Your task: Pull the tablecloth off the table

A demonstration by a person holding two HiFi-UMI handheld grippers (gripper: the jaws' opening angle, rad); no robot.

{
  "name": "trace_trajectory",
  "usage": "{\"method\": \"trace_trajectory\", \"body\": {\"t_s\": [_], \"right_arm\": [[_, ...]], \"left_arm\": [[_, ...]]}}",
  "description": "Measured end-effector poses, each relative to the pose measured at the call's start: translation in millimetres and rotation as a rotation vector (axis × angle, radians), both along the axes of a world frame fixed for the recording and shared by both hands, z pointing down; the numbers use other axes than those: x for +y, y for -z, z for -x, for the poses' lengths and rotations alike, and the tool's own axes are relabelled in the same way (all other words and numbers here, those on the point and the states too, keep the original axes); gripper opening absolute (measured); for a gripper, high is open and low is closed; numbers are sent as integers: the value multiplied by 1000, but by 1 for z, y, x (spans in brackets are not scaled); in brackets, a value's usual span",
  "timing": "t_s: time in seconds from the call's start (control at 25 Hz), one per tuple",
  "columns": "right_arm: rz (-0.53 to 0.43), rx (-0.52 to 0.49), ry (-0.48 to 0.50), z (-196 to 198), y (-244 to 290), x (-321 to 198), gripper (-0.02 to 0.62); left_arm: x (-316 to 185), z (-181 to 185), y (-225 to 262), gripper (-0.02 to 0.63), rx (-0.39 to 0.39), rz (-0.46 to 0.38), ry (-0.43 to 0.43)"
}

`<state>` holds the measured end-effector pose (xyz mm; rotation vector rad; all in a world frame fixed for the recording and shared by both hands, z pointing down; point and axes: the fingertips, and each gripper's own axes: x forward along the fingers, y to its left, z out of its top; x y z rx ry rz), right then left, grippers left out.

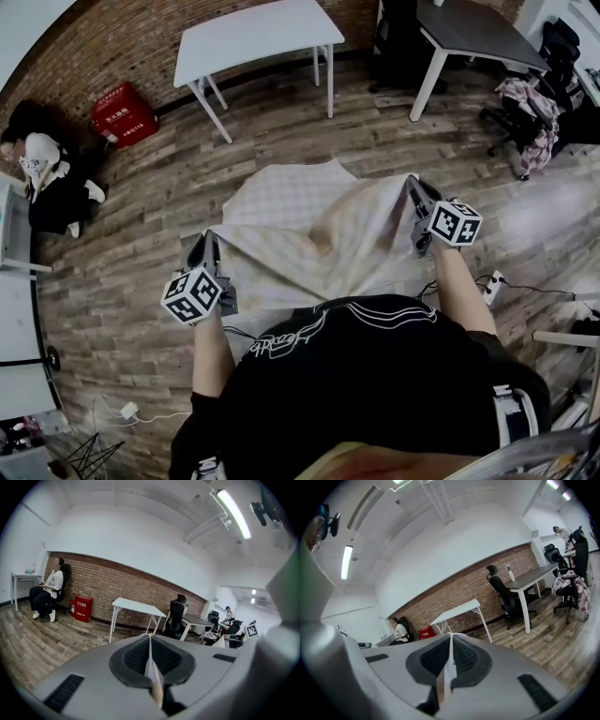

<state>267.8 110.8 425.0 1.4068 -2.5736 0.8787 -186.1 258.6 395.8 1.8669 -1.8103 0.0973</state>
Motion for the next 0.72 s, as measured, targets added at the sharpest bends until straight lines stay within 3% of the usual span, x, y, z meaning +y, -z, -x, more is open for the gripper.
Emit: {"method": "trace_trajectory", "body": {"t_s": [0.32,0.72], "right_arm": [[-7,-9,24,-30,2,35,-2],[0,-37,2,-59,-3,62,-2]], "left_arm": [[20,-40,-6,6,29,32,-19],[33,-71,3,6,9,33,-65]]}}
